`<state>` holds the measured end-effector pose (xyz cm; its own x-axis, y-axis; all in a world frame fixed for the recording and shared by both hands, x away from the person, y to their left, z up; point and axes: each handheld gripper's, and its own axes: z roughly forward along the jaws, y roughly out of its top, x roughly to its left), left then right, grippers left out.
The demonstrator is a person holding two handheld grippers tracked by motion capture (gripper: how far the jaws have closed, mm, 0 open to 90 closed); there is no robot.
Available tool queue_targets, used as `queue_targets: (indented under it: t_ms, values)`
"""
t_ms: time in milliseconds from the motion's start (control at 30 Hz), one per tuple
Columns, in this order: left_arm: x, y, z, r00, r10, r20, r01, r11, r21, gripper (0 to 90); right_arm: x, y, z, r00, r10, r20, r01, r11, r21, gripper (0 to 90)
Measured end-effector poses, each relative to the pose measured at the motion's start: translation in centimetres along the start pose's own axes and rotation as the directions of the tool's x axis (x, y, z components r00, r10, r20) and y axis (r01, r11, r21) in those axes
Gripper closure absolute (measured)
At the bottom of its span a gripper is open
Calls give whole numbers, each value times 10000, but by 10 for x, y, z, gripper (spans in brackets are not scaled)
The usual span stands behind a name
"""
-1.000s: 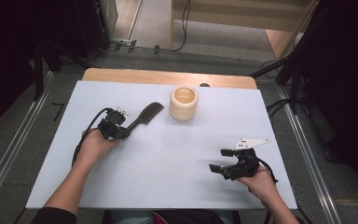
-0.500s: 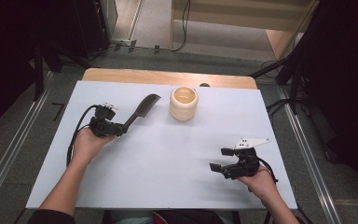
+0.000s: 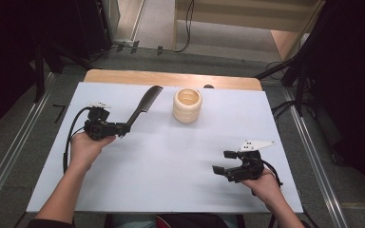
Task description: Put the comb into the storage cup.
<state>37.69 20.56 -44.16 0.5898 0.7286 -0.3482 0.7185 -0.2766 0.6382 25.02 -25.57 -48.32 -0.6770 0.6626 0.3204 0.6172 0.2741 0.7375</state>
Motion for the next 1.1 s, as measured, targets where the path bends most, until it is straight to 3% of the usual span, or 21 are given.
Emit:
queue_targets:
  t_ms: [233, 600, 800, 1100]
  values:
    - [-10, -8, -2, 9995, -112, 301, 116, 9999, -112, 727, 5, 2, 5, 10000, -72, 2, 72, 9999, 74, 129]
    - [-32, -24, -8, 9954, -353, 889, 421, 9962, -762, 727, 10, 11, 11, 9995, -186, -273, 183, 9998, -101, 129]
    - [-40, -35, -9, 9932, -696, 938, 809, 9892, -1220, 727, 14, 21, 17, 9992, 27, -407, -43, 9993, -375, 129]
    - [-46, -42, -3, 9830, -1345, 1252, 1547, 9734, -1688, 727, 19, 34, 25, 9993, 61, -360, -79, 9987, -499, 129]
